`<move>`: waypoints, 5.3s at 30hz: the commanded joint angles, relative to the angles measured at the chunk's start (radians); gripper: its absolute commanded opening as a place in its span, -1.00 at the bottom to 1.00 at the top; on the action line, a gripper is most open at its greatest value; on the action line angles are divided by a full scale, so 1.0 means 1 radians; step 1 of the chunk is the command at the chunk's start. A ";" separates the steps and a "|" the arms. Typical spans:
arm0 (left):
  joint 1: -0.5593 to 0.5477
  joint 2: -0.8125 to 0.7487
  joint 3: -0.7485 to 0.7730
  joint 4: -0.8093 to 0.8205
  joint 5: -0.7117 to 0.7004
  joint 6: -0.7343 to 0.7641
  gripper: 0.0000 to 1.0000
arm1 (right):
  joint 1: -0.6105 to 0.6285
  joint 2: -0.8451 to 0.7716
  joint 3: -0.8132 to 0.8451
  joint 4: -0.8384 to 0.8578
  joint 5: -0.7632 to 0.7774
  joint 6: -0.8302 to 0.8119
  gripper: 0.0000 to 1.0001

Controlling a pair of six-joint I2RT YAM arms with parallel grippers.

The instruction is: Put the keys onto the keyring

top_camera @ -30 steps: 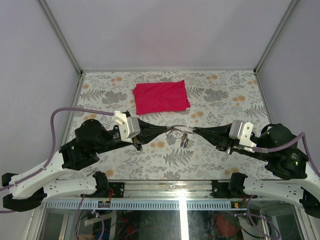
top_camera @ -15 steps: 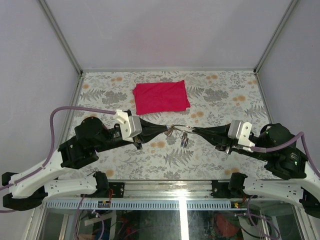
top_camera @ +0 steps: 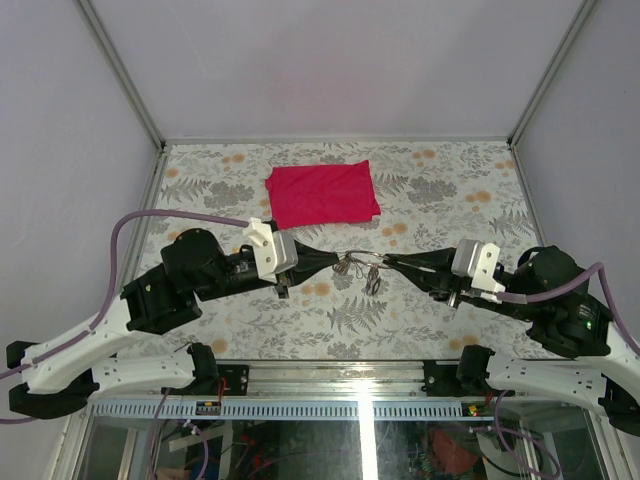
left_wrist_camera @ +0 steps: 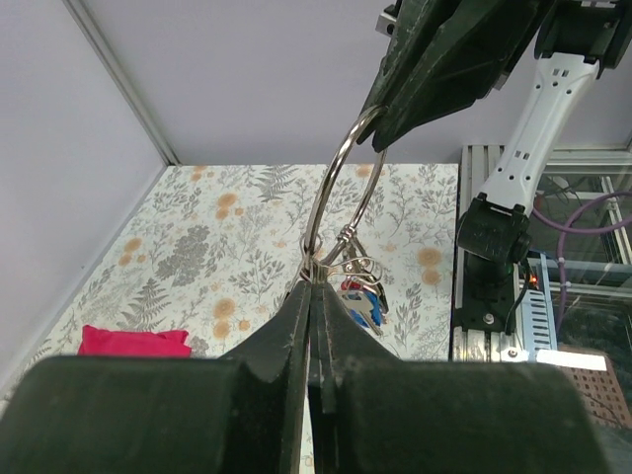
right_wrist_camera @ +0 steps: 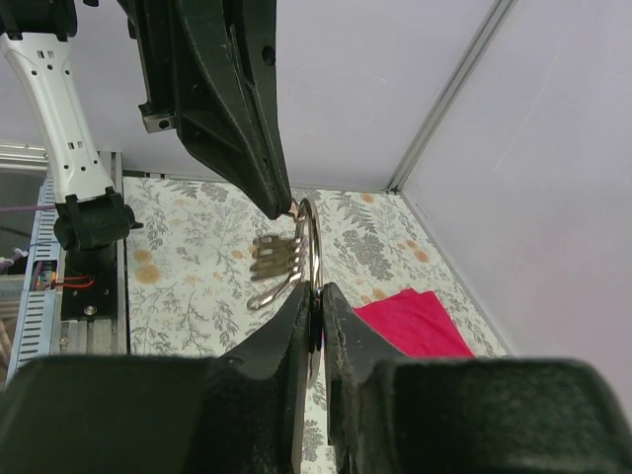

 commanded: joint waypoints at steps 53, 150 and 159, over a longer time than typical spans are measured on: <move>0.003 -0.006 -0.031 0.020 0.047 -0.021 -0.04 | 0.002 -0.030 0.061 0.003 -0.021 0.020 -1.00; 0.111 0.056 -0.129 -0.021 -0.117 -0.219 -0.55 | 0.002 0.058 -0.285 -0.045 0.297 0.384 0.10; 0.362 0.059 -0.280 0.038 -0.059 -0.460 -0.26 | 0.002 0.176 -0.384 -0.012 0.217 0.583 0.12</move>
